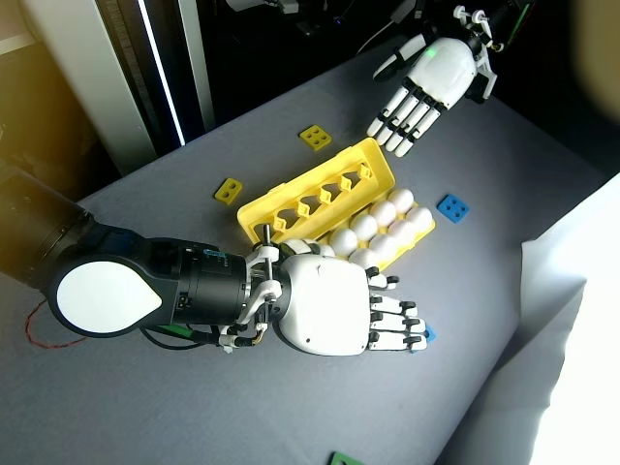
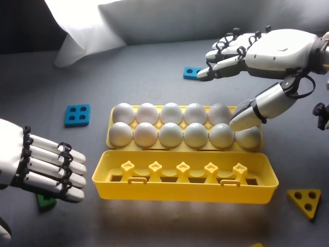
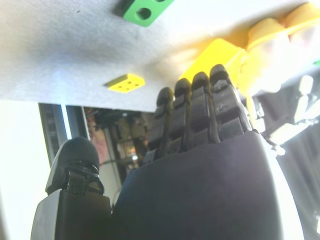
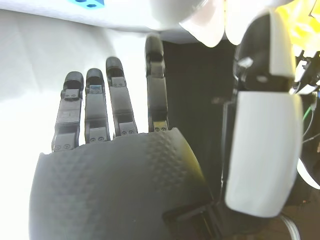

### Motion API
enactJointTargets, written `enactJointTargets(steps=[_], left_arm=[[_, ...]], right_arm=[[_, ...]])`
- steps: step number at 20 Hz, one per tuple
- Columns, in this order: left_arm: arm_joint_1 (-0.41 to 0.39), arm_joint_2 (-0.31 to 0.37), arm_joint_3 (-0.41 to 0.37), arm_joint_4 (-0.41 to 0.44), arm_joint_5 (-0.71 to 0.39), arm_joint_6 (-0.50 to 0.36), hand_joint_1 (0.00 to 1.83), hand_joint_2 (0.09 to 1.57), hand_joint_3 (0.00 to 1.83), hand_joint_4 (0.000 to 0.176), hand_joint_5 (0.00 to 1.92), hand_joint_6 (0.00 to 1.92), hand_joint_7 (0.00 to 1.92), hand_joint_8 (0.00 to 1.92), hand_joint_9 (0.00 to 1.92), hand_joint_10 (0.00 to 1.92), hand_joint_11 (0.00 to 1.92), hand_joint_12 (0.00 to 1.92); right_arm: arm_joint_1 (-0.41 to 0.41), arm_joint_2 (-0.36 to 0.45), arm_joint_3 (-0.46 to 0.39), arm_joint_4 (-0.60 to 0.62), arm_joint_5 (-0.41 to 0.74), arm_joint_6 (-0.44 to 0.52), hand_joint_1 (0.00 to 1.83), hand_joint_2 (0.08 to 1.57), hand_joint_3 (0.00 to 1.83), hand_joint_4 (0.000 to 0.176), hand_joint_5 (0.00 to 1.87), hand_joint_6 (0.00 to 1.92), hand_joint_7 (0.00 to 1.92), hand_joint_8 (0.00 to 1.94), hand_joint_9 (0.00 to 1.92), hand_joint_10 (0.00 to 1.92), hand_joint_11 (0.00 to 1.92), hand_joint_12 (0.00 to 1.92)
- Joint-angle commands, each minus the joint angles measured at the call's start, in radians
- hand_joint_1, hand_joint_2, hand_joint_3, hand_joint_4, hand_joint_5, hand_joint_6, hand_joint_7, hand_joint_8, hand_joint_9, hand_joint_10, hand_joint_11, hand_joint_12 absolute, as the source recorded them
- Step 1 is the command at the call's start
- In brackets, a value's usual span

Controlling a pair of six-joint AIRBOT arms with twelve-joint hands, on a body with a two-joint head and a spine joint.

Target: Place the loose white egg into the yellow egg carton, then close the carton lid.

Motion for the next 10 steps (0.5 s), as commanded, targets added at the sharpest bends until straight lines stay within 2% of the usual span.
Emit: enactJointTargets(steps=[1, 4, 5, 7, 8, 9, 10], left_arm=[[-0.006, 0.017, 0.002, -0.064, -0.058, -0.004, 0.00, 1.26, 0.00, 0.000, 0.10, 0.01, 0.08, 0.01, 0.03, 0.01, 0.00, 0.00], [-0.007, 0.018, -0.001, -0.064, -0.058, -0.004, 0.00, 1.26, 0.00, 0.000, 0.06, 0.00, 0.04, 0.00, 0.00, 0.00, 0.00, 0.00], [-0.009, 0.018, -0.002, -0.064, -0.051, -0.004, 0.00, 1.26, 0.00, 0.000, 0.08, 0.01, 0.06, 0.01, 0.01, 0.00, 0.00, 0.00], [-0.016, 0.018, -0.010, -0.065, -0.038, -0.021, 0.00, 1.26, 0.00, 0.000, 0.08, 0.01, 0.07, 0.01, 0.01, 0.00, 0.00, 0.00], [-0.015, 0.018, -0.021, -0.065, -0.033, -0.034, 0.00, 1.26, 0.00, 0.000, 0.08, 0.01, 0.06, 0.01, 0.01, 0.00, 0.00, 0.00], [-0.014, 0.021, -0.028, -0.064, -0.033, -0.049, 0.00, 1.27, 0.00, 0.000, 0.08, 0.01, 0.06, 0.01, 0.01, 0.00, 0.00, 0.00], [-0.010, 0.026, -0.036, -0.064, -0.033, -0.061, 0.00, 1.27, 0.00, 0.000, 0.09, 0.01, 0.08, 0.01, 0.03, 0.01, 0.00, 0.00]], right_arm=[[0.002, 0.015, 0.002, 0.037, 0.078, 0.002, 0.36, 0.85, 0.00, 0.158, 0.19, 0.00, 0.05, 0.00, 0.00, 0.00, 0.00, 0.00], [0.023, 0.037, 0.002, 0.037, 0.081, 0.002, 0.33, 0.82, 0.00, 0.103, 0.09, 0.00, 0.05, 0.00, 0.00, 0.00, 0.00, 0.00], [0.032, 0.046, 0.001, 0.037, 0.082, 0.003, 0.32, 0.82, 0.00, 0.093, 0.06, 0.00, 0.05, 0.00, 0.00, 0.00, 0.00, 0.00], [0.060, 0.083, -0.017, 0.037, 0.087, 0.015, 0.32, 0.82, 0.00, 0.008, 0.06, 0.00, 0.06, 0.00, 0.01, 0.00, 0.01, 0.01], [0.073, 0.117, -0.044, 0.021, 0.091, 0.058, 0.33, 0.81, 0.00, 0.000, 0.04, 0.00, 0.04, 0.00, 0.00, 0.00, 0.01, 0.01], [0.081, 0.141, -0.068, -0.022, 0.105, 0.112, 0.35, 0.81, 0.00, 0.000, 0.02, 0.00, 0.02, 0.00, 0.00, 0.00, 0.00, 0.00], [0.086, 0.185, -0.123, -0.038, 0.106, 0.117, 0.38, 0.81, 0.00, 0.000, 0.03, 0.01, 0.02, 0.00, 0.00, 0.00, 0.03, 0.02]])
